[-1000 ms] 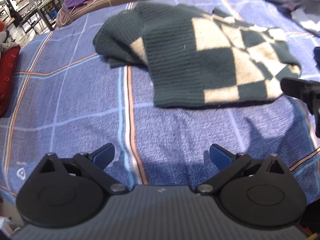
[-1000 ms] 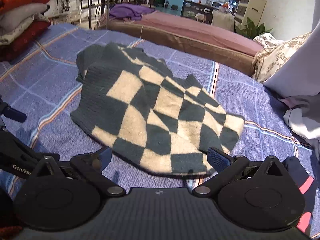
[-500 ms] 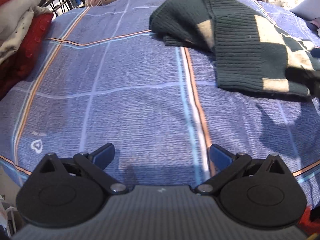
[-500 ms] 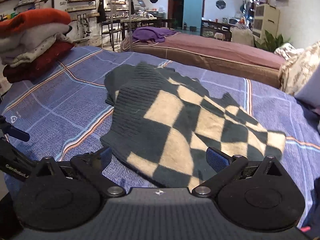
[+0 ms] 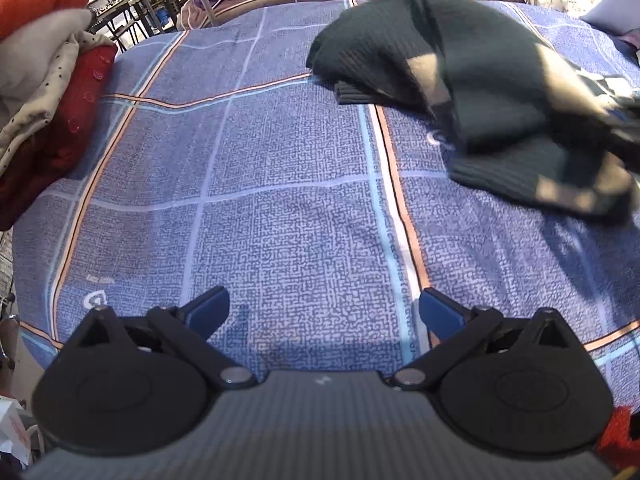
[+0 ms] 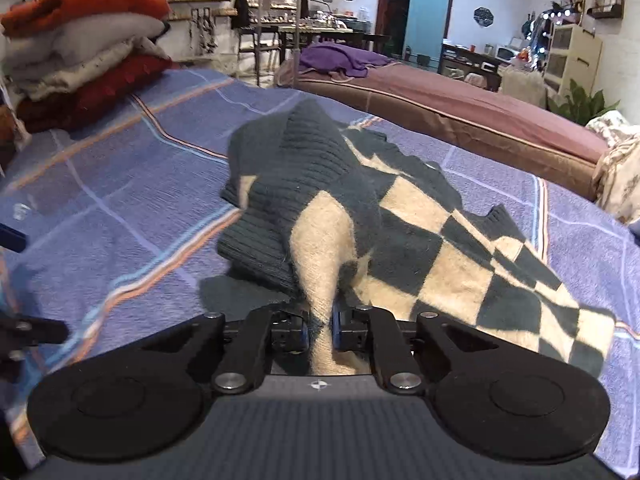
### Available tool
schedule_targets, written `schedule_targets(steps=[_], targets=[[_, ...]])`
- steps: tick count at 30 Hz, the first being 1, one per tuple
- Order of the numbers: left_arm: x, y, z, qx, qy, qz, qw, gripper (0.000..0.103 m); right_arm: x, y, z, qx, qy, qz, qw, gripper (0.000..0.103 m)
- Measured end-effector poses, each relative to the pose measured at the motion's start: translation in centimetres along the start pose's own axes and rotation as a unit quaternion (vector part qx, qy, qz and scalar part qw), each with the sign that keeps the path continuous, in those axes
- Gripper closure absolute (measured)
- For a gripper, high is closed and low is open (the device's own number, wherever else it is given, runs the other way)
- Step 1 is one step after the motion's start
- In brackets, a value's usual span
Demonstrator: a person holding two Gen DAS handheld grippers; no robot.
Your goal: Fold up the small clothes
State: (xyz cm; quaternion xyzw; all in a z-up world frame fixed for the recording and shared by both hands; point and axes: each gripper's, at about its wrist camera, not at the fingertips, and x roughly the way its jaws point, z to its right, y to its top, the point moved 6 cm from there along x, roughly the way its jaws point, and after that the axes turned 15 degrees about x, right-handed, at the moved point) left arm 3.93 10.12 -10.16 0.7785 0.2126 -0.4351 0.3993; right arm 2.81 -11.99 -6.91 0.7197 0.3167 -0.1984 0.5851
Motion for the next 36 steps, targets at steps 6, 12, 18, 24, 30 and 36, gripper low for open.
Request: schedule_targets(steps=[6, 12, 18, 24, 30, 36], targets=[[-1.8, 1.8, -0.6, -0.033, -0.016, 0.066, 0.9972, 0.0, -9.2, -5.9, -0.5, -0.049, 0.025, -0.093, 0.994, 0.09], [-1.7, 4.0, 0.7, -0.037, -0.055, 0.079, 0.9946, 0.0, -12.5, -11.7, 4.2, 0.017, -0.044, -0.152, 0.987, 0.09], [0.6, 5.6, 2.4, 0.041, 0.008, 0.077, 0.9962, 0.0, -12.6, -11.7, 5.3, 0.078, -0.082, -0.108, 0.988, 0.058], [3.6, 8.7, -0.6, 0.048, -0.002, 0.129, 0.9905, 0.0, -13.9, -9.8, 6.5, 0.085, -0.105, -0.063, 0.989, 0.006], [7.7, 9.6, 0.6, 0.099, -0.101, 0.118, 0.9828, 0.046, -14.1, -10.1, 7.1, 0.117, -0.114, -0.055, 0.985, 0.0], [6.3, 10.2, 2.0, 0.091, -0.137, 0.13, 0.9777, 0.095, -13.5, -10.1, 7.1, 0.134, -0.12, -0.056, 0.982, 0.0]])
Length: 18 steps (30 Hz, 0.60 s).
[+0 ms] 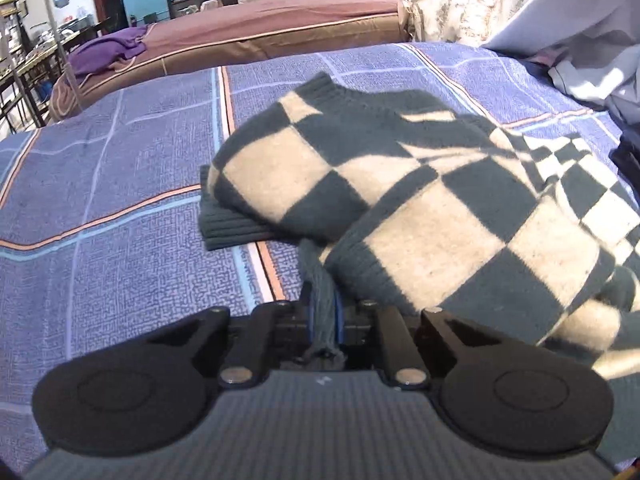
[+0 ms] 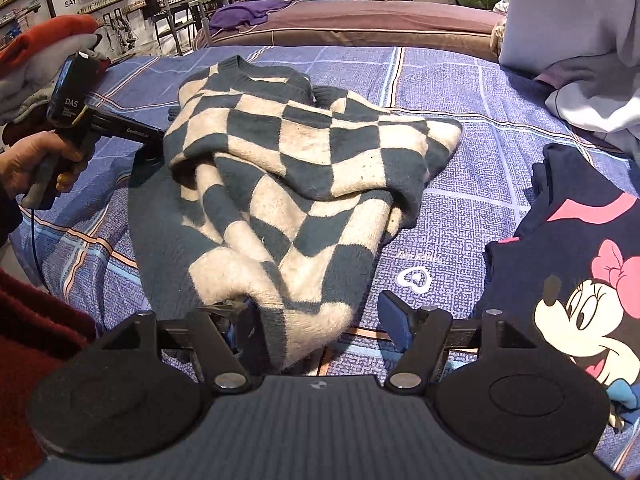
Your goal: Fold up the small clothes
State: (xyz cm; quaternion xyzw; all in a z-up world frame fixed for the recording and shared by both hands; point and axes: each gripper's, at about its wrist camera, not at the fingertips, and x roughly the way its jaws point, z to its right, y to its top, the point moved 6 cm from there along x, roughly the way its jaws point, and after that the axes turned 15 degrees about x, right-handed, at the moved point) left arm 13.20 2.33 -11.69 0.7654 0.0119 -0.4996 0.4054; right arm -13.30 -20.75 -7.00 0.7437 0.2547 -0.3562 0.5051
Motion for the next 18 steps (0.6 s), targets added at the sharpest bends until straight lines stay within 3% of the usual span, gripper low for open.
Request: schedule_targets(steps=[5, 8, 12, 15, 18], targets=[[-8.0, -0.6, -0.9, -0.051, 0.017, 0.074, 0.9958, 0.097, -0.1, 0.2, 0.0, 0.0, -0.004, 0.008, 1.0, 0.0], [-13.8, -3.3, -1.7, -0.08, 0.043, 0.083, 0.9924, 0.098, 0.2, 0.4, 0.1, 0.003, -0.002, 0.008, 1.0, 0.0], [-19.0, -9.7, -3.0, -0.126, 0.083, 0.03, 0.9881, 0.099, 0.6, 0.8, -0.3, 0.002, 0.008, 0.01, 1.0, 0.0], [-20.7, -14.8, -4.0, -0.138, 0.147, -0.041, 0.9786, 0.103, 0.9, 1.6, -1.1, -0.013, 0.017, 0.012, 1.0, 0.0], [-20.8, -18.3, -4.8, -0.167, 0.144, -0.085, 0.9717, 0.103, 0.9, 2.7, -2.0, -0.03, 0.021, 0.019, 0.999, 0.0]])
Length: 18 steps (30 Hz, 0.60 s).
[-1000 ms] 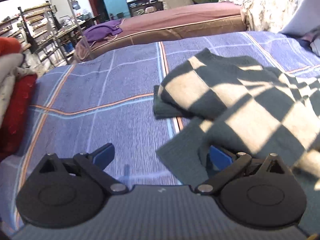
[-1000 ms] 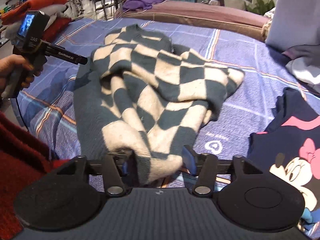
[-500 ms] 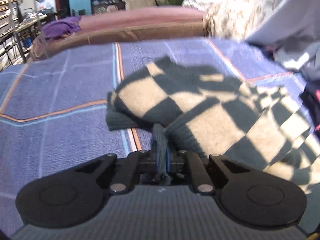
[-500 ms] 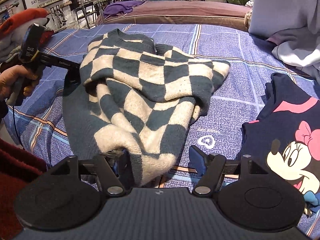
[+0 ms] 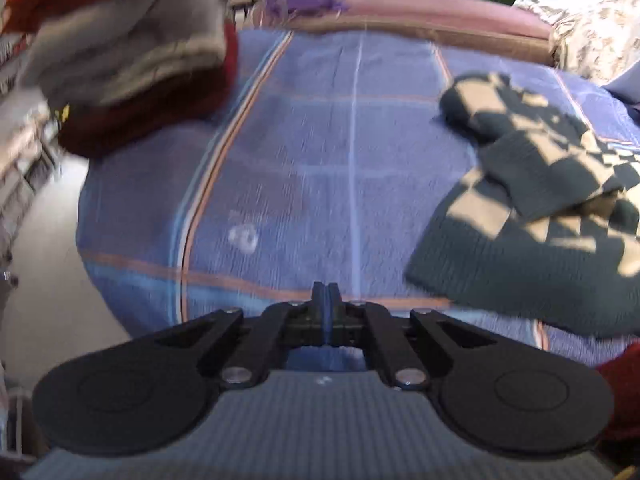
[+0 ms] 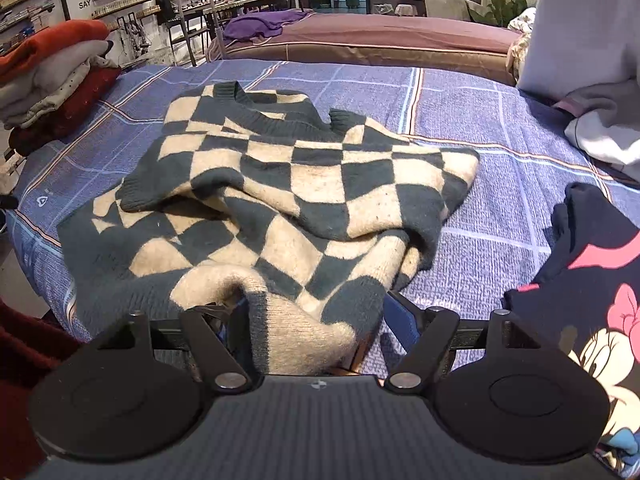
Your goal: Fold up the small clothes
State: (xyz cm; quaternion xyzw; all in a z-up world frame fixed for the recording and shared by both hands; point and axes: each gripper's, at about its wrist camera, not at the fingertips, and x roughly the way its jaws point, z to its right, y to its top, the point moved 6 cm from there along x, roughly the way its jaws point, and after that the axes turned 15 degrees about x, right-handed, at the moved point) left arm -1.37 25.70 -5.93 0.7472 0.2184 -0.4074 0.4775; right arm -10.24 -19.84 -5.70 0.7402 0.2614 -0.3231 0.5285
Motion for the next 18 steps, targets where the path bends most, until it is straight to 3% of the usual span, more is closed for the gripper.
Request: schedule_targets(steps=[2, 5, 6, 7, 10, 13, 18], targets=[[-0.1, 0.2, -0.2, 0.001, 0.019, 0.01, 0.9998, 0.099, 0.0, 0.8, -0.2, -0.005, 0.002, 0.009, 1.0, 0.0], [0.2, 4.2, 2.5, 0.041, 0.005, 0.061, 0.9973, 0.066, -0.1, 2.1, -0.3, 0.004, 0.003, 0.018, 1.0, 0.0], [0.4, 5.7, 3.6, 0.056, 0.0, 0.076, 0.9956, 0.037, -0.3, 2.4, -0.3, 0.012, 0.006, 0.022, 1.0, 0.0], [0.7, 7.3, 4.9, 0.071, -0.005, 0.095, 0.9929, 0.017, -0.6, 2.8, -0.3, 0.02, 0.011, 0.029, 0.999, 0.0], [2.0, 12.1, 8.1, 0.112, -0.019, 0.137, 0.984, 0.006, -1.4, 3.7, 0.0, 0.03, 0.018, 0.045, 0.998, 0.0], [4.3, 16.8, 10.5, 0.147, -0.028, 0.158, 0.9761, 0.005, -1.3, 5.0, 0.7, 0.007, 0.005, 0.052, 0.999, 0.0], [10.8, 22.6, 13.5, 0.2, -0.027, 0.121, 0.9718, 0.005, 2.4, 8.7, 3.2, 0.004, 0.008, 0.042, 0.999, 0.0]])
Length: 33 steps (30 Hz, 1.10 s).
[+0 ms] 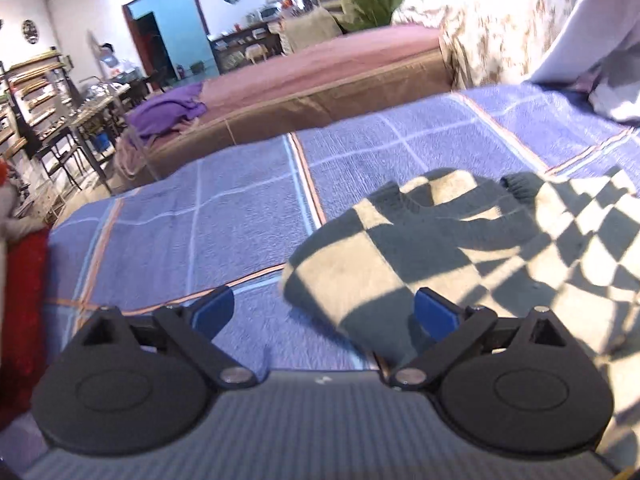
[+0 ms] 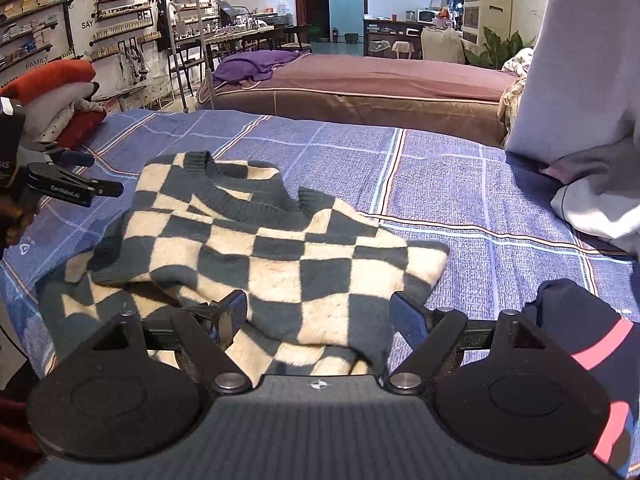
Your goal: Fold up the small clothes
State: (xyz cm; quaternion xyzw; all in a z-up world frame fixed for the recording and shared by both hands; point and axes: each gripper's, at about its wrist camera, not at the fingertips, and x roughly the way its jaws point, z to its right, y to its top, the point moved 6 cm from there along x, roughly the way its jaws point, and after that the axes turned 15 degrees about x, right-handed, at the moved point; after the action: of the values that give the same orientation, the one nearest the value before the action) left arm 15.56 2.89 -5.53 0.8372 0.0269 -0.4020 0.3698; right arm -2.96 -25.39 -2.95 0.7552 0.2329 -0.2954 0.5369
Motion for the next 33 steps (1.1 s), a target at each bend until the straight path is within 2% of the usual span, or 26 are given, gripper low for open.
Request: schedule_targets(steps=[2, 3, 5, 6, 7, 9, 11, 13, 15, 16, 17, 18, 20, 21, 22, 23, 24, 25, 29, 31, 33], targets=[[2.5, 0.8, 0.2, 0.009, 0.0, -0.017, 0.9998, 0.005, 2.5, 1.7, 0.6, 0.0, 0.009, 0.001, 1.0, 0.0], [3.5, 1.2, 0.5, 0.011, -0.012, -0.015, 0.9997, 0.007, 3.9, 2.6, 0.8, -0.011, 0.009, 0.006, 1.0, 0.0], [4.8, 1.9, 1.1, -0.005, -0.048, -0.011, 0.9988, 0.031, 7.1, 4.3, 0.9, -0.045, 0.012, 0.009, 0.999, 0.0], [5.8, 2.0, 1.6, -0.02, -0.077, -0.014, 0.9967, 0.058, 8.8, 5.0, 1.0, -0.056, 0.003, 0.009, 0.998, 0.0], [6.3, 2.2, 2.1, -0.033, -0.1, -0.018, 0.9943, 0.076, 10.4, 5.6, 1.2, -0.06, -0.004, 0.005, 0.998, 0.0], [6.7, 2.4, 3.1, -0.028, -0.103, -0.026, 0.994, 0.082, 13.8, 6.4, 1.6, -0.051, 0.008, -0.019, 0.999, 0.0], [6.1, 2.7, 4.4, -0.005, -0.102, -0.015, 0.9947, 0.085, 16.7, 6.4, 1.7, -0.04, 0.027, -0.05, 0.998, 0.0], [4.8, 3.3, 5.8, 0.007, -0.128, 0.002, 0.9918, 0.086, 18.7, 5.9, 1.7, -0.029, 0.034, -0.069, 0.997, 0.0], [3.3, 3.6, 7.6, 0.032, -0.15, 0.016, 0.988, 0.086, 19.2, 4.9, 1.0, -0.018, 0.063, -0.097, 0.993, 0.003], [2.7, 3.7, 8.5, 0.045, -0.159, 0.022, 0.9859, 0.086, 18.5, 4.4, 0.4, -0.027, 0.075, -0.089, 0.993, 0.021], [2.0, 3.7, 9.5, 0.059, -0.169, 0.027, 0.9835, 0.086, 17.8, 3.8, 0.0, -0.032, 0.082, -0.095, 0.992, 0.08], [1.3, 3.7, 10.4, 0.073, -0.179, 0.031, 0.9807, 0.086, 17.0, 3.3, -0.2, -0.024, 0.09, -0.101, 0.991, 0.084], [0.1, 3.8, 11.9, 0.11, -0.189, 0.042, 0.975, 0.083, 14.8, 2.4, 0.0, -0.018, 0.094, -0.097, 0.991, 0.085], [-0.3, 4.0, 12.0, 0.122, -0.178, 0.051, 0.9752, 0.075, 13.7, 1.9, 0.2, -0.021, 0.094, -0.095, 0.991, 0.085], [-0.6, 4.3, 11.6, 0.123, -0.164, 0.061, 0.9769, 0.056, 12.6, 1.4, 0.4, -0.022, 0.09, -0.091, 0.992, 0.085], [-0.8, 4.7, 10.8, 0.111, -0.151, 0.071, 0.9796, 0.043, 11.6, 1.0, 0.7, -0.025, 0.082, -0.088, 0.992, 0.086], [-0.8, 5.2, 9.5, 0.091, -0.138, 0.081, 0.9831, 0.018, 10.7, 0.7, 1.0, -0.027, 0.072, -0.083, 0.994, 0.086], [-0.7, 5.7, 7.9, 0.065, -0.122, 0.089, 0.9864, 0.001, 10.0, 0.5, 1.6, -0.022, 0.065, -0.08, 0.994, 0.086], [1.4, 6.6, 0.4, -0.035, -0.056, 0.093, 0.9935, 0.0, 9.3, 0.2, 2.8, -0.013, 0.053, -0.078, 0.995, 0.086], [3.0, 6.2, -3.2, -0.06, -0.004, 0.069, 0.9958, 0.001, 9.8, 0.0, 2.7, -0.015, 0.046, -0.08, 0.996, 0.086], [4.8, 5.1, -5.9, -0.074, 0.016, 0.046, 0.996, 0.004, 10.2, -0.1, 2.5, -0.016, 0.039, -0.078, 0.996, 0.086]])
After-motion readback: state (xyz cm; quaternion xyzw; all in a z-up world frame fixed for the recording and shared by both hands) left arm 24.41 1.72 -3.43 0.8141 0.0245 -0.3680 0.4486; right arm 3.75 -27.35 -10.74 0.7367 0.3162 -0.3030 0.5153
